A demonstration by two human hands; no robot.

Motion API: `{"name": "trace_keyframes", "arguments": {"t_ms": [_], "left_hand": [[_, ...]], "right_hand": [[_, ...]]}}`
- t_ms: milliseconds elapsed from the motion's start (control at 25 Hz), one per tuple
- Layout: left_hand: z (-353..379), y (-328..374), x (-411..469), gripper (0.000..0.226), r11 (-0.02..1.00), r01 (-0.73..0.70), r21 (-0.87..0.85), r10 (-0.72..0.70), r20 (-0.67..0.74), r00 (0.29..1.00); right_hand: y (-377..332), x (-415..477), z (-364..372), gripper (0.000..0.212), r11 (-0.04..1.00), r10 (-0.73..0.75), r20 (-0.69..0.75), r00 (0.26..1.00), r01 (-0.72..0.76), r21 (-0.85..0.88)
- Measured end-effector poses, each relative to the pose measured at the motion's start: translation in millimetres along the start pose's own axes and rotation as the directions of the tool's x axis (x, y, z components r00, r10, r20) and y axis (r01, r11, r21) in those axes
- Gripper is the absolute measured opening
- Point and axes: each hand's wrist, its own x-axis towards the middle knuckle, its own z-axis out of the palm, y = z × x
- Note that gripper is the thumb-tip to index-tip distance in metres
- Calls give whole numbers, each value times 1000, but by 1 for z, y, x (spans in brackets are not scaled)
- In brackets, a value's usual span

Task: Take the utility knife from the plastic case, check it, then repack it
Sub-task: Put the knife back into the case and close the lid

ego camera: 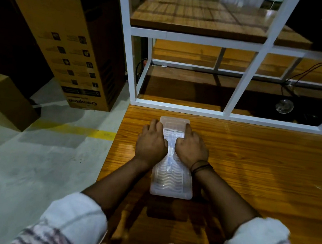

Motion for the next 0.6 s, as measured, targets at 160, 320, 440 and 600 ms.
{"name": "trace_keyframes", "arguments": {"t_ms": [160, 320, 440, 600], "left_hand": [[-2, -1, 23, 74, 997, -53, 63, 41, 179, 983], [-4, 2, 40, 80, 1000, -28, -8, 29, 280, 960], [-3, 2, 43, 80, 996, 15, -88, 11, 290, 957], [1, 3, 38, 76, 990, 38, -135, -7, 218, 976]], "right_hand": [[-1, 20, -1, 72, 999, 43, 76, 996, -42, -14], [0, 22, 1, 74, 999, 48, 72, 996, -46, -28], [3, 26, 3, 76, 999, 35, 70, 997, -32, -31], [3, 29, 6, 76, 999, 20, 70, 997, -18, -39]]}}
